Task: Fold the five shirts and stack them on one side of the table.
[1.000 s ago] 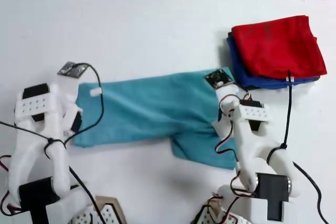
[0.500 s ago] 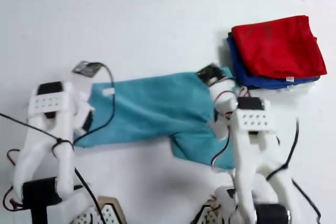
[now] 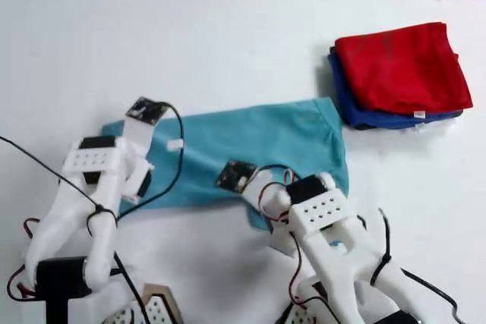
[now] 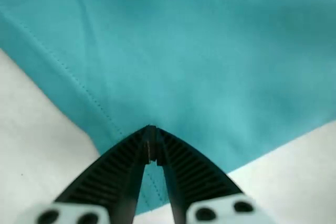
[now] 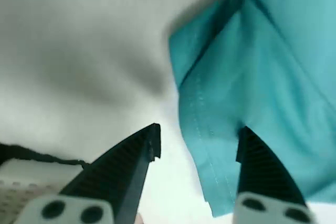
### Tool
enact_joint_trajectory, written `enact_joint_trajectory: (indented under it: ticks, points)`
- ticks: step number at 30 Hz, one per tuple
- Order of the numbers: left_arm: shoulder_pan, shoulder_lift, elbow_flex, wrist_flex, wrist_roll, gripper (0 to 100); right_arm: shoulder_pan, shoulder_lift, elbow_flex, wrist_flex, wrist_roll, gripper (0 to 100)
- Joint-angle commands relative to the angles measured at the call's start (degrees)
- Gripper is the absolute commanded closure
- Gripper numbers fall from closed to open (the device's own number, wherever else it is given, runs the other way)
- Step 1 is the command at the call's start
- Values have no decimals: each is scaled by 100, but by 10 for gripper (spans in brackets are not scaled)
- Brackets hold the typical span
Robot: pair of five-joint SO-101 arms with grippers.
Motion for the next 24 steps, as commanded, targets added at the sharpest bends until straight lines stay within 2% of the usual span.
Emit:
enact_joint_trajectory:
  ticks: [1,12,24]
  points:
    - [44,-53,48,-185,53,974,40,-189,255,-154,325,756]
    - [44,-53,48,-141,62,974,1490,-180,378,-391,1275,755]
    - [53,-62,31,325,53,974,1552,-180,1055,-945,1530,755]
